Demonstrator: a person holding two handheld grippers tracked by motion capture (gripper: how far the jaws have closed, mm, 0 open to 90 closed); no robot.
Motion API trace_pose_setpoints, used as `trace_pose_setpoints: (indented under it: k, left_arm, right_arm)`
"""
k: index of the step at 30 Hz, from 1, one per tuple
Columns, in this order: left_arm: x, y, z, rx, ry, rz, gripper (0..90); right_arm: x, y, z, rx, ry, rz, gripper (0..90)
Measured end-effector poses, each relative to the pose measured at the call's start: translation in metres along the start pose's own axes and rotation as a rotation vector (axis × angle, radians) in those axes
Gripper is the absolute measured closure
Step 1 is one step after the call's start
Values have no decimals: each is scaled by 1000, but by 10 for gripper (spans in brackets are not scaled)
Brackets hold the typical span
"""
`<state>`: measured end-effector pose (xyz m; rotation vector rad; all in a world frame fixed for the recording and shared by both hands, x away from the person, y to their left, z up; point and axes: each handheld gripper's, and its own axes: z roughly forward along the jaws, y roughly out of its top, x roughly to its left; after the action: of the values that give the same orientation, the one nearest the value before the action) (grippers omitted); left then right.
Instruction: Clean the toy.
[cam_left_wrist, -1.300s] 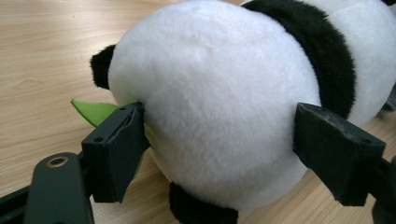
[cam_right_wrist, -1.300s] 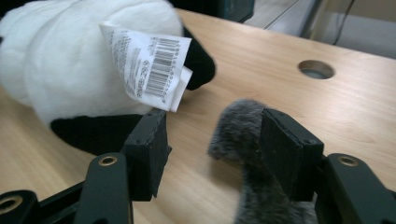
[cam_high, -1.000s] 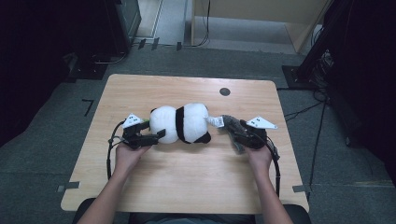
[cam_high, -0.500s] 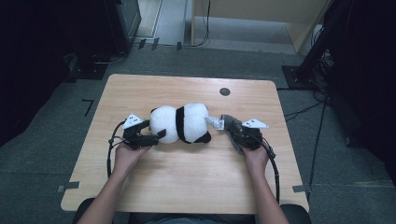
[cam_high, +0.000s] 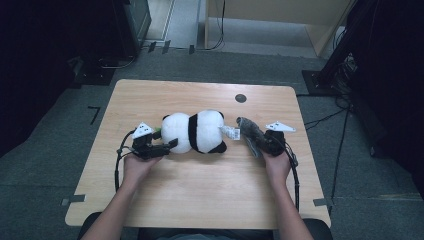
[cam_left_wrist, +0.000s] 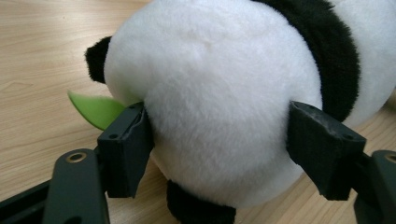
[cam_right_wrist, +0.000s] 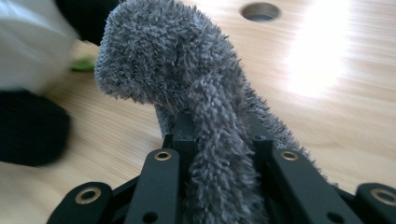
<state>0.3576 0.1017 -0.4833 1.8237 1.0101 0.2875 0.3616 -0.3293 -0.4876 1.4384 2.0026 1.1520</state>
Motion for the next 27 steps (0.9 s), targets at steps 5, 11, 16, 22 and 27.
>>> trace_pose_setpoints:
  k: [5,11,16,22,27]
  left_arm:
    - [-1,0,0,-2,7,-2,303]
    - [-2,-1,0,-7,13,-17,279]
    - [-1,-1,0,-16,16,-26,231]
    - [0,0,1,-13,10,-33,224]
    - [-1,0,2,-21,18,-29,205]
  right_arm:
    - [12,30,-8,-7,1,-67,730]
    - [24,63,-9,9,44,-141,726]
    - [35,88,-8,22,44,-183,726]
    - [51,115,-5,26,118,-227,725]
    - [67,133,2,45,138,-287,724]
